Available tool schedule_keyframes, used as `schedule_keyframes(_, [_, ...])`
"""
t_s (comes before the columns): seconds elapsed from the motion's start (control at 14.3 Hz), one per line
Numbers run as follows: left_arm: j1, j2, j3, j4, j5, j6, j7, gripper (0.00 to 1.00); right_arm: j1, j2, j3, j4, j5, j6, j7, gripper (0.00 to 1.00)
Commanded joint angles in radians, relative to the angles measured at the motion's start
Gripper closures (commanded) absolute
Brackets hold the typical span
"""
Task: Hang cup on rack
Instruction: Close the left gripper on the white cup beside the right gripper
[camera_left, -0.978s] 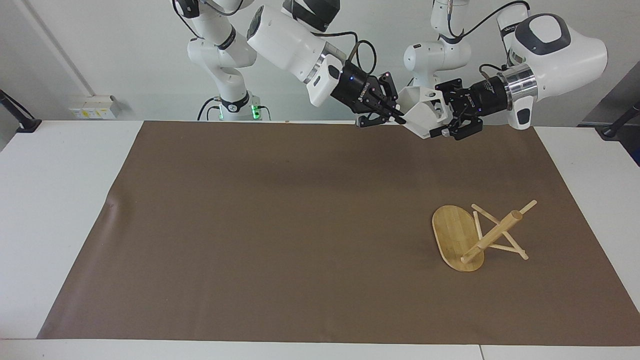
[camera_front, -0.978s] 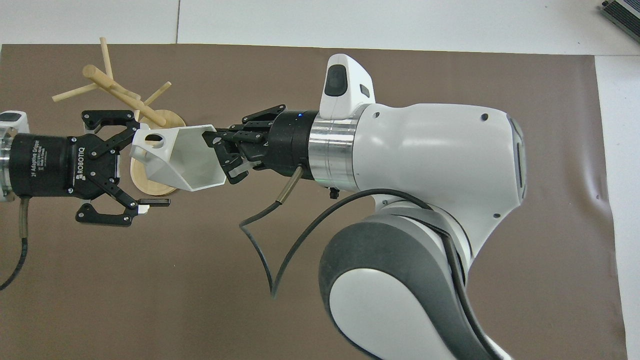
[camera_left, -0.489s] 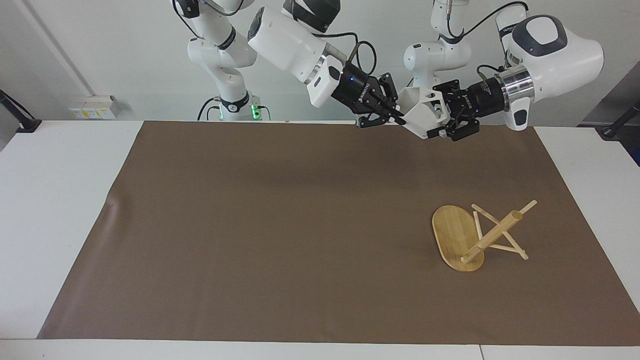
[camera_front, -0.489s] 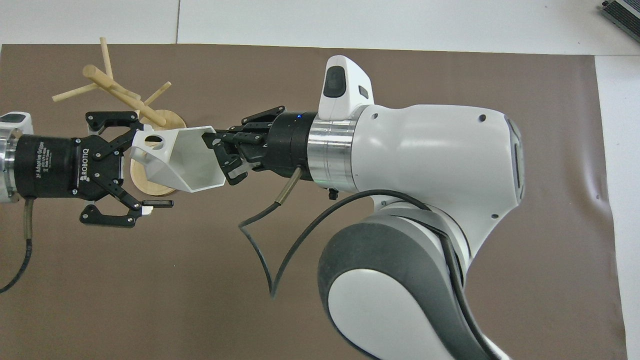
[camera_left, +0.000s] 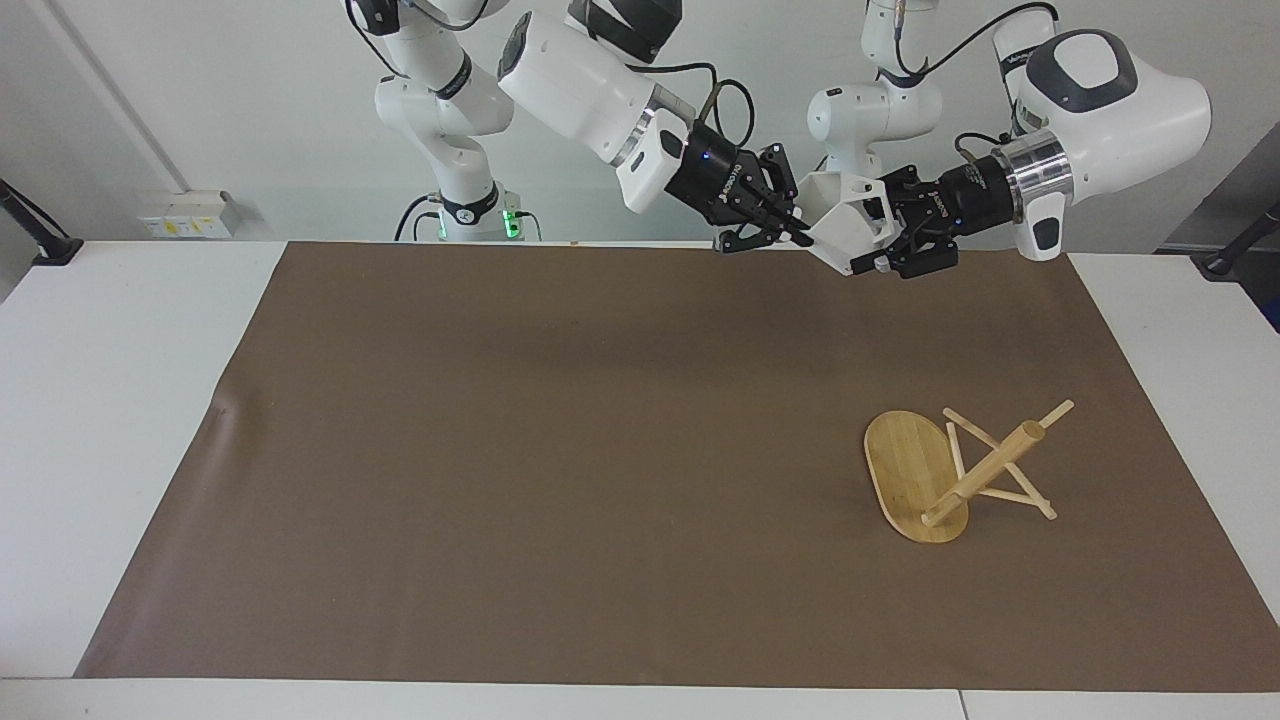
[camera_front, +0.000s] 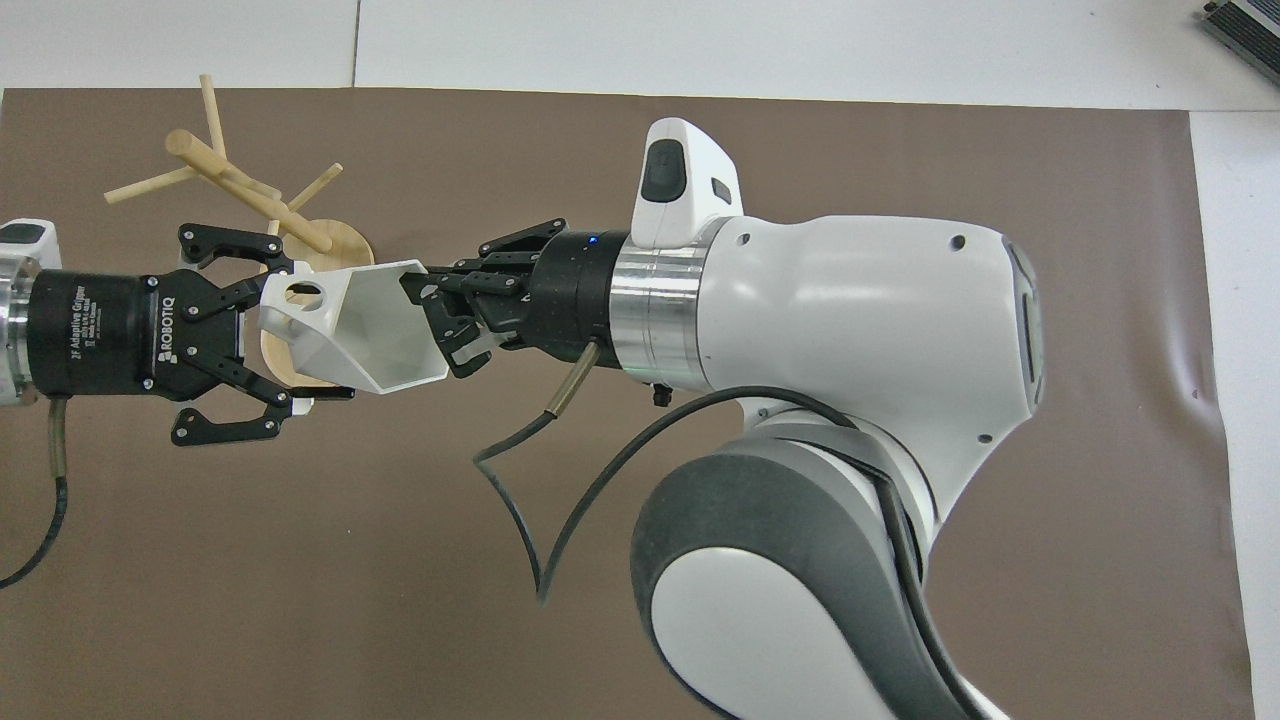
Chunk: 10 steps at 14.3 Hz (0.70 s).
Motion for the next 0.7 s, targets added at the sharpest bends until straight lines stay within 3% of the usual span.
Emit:
schedule_keyframes(0.0, [-0.006, -0.042, 0.003, -0.041, 0.024, -0.025, 0.034, 1.0, -0.011, -0.014, 0.006, -0.014, 0.031, 0.032, 0.035, 1.0])
schedule_keyframes(0.07, [-0.006, -0.044, 0.003, -0.041, 0.025, -0.025, 0.031, 1.0, -0.011, -0.014, 0.006, -0.014, 0.03, 0.032, 0.043, 1.0])
schedule_keyframes(0.14, [-0.006, -0.044, 0.003, -0.044, 0.025, -0.028, 0.028, 1.0, -0.011, -0.014, 0.006, -0.014, 0.03, 0.032, 0.053, 0.81])
schedule_keyframes(0.35, [0.002, -0.044, 0.005, -0.042, 0.025, -0.039, 0.013, 1.0, -0.011, -0.014, 0.006, -0.012, 0.03, 0.032, 0.064, 0.58])
schedule_keyframes(0.42, [0.002, -0.044, 0.005, -0.042, 0.027, -0.037, 0.005, 1.0, -0.011, -0.015, 0.006, -0.012, 0.03, 0.032, 0.064, 0.22])
schedule_keyframes(0.49, [0.002, -0.044, 0.005, -0.042, 0.027, -0.037, 0.004, 1.0, -0.011, -0.015, 0.006, -0.012, 0.027, 0.032, 0.06, 0.0])
schedule_keyframes(0.63, [0.002, -0.044, 0.005, -0.042, 0.039, -0.037, -0.005, 1.0, -0.011, -0.014, 0.006, -0.011, 0.025, 0.029, 0.058, 0.0])
